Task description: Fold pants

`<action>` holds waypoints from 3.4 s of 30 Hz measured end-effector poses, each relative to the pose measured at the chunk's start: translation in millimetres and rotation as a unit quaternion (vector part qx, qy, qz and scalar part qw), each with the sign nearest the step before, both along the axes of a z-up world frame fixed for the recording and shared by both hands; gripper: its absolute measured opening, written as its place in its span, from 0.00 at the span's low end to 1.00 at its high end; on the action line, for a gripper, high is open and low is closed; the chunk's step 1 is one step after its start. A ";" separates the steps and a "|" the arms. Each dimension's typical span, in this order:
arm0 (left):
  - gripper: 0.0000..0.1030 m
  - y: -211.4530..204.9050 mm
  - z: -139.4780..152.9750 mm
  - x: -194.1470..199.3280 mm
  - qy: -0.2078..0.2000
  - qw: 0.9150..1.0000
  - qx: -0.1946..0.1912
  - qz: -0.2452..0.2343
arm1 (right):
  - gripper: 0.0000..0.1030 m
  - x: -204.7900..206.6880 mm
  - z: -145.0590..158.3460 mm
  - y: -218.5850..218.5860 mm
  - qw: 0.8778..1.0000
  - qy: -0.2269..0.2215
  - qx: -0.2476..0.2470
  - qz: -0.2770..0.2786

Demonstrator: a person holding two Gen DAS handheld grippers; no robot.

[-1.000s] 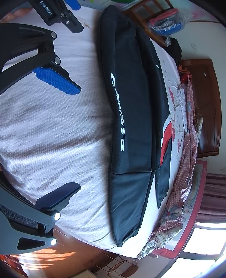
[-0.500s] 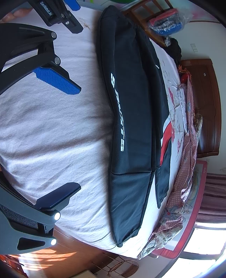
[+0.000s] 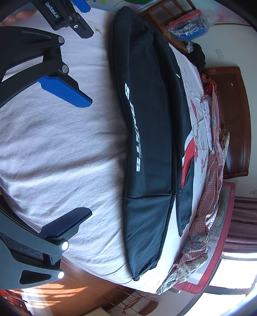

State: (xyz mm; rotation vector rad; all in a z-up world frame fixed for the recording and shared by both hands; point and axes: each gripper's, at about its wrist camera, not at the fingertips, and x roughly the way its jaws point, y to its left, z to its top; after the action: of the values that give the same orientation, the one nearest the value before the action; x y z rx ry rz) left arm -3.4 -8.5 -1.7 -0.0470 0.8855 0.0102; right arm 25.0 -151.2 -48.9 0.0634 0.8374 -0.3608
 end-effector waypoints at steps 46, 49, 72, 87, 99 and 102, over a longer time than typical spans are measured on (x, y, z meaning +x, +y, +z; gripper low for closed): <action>0.98 14.5 -11.5 14.3 0.037 0.999 -0.033 0.023 | 0.97 4.2 -10.3 -3.1 1.000 0.018 0.012 -0.003; 0.98 27.0 -12.7 24.1 0.058 0.994 -0.087 0.023 | 0.97 6.0 -13.0 -4.7 1.000 0.023 0.013 -0.003; 0.98 151.8 -72.2 99.2 0.174 0.729 -0.600 0.279 | 0.97 11.3 -23.8 1.5 0.999 0.048 0.013 0.008; 0.98 156.2 -70.5 113.0 0.113 0.744 -0.606 0.259 | 0.97 12.8 -26.6 0.8 0.998 0.054 0.024 0.009; 0.09 158.6 -85.0 116.4 0.144 0.768 -0.572 0.252 | 0.97 12.1 -23.9 -31.8 0.993 0.040 0.114 -0.016; 0.08 157.1 -79.4 115.2 0.131 0.772 -0.573 0.241 | 0.97 6.1 -23.5 -69.2 0.972 0.005 0.229 -0.041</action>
State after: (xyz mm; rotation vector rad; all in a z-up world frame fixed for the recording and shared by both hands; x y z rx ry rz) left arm 111.8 148.7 -81.1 -1.4625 1.0231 -0.0492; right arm 31.1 -220.4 -72.4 0.5279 0.9169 -0.2380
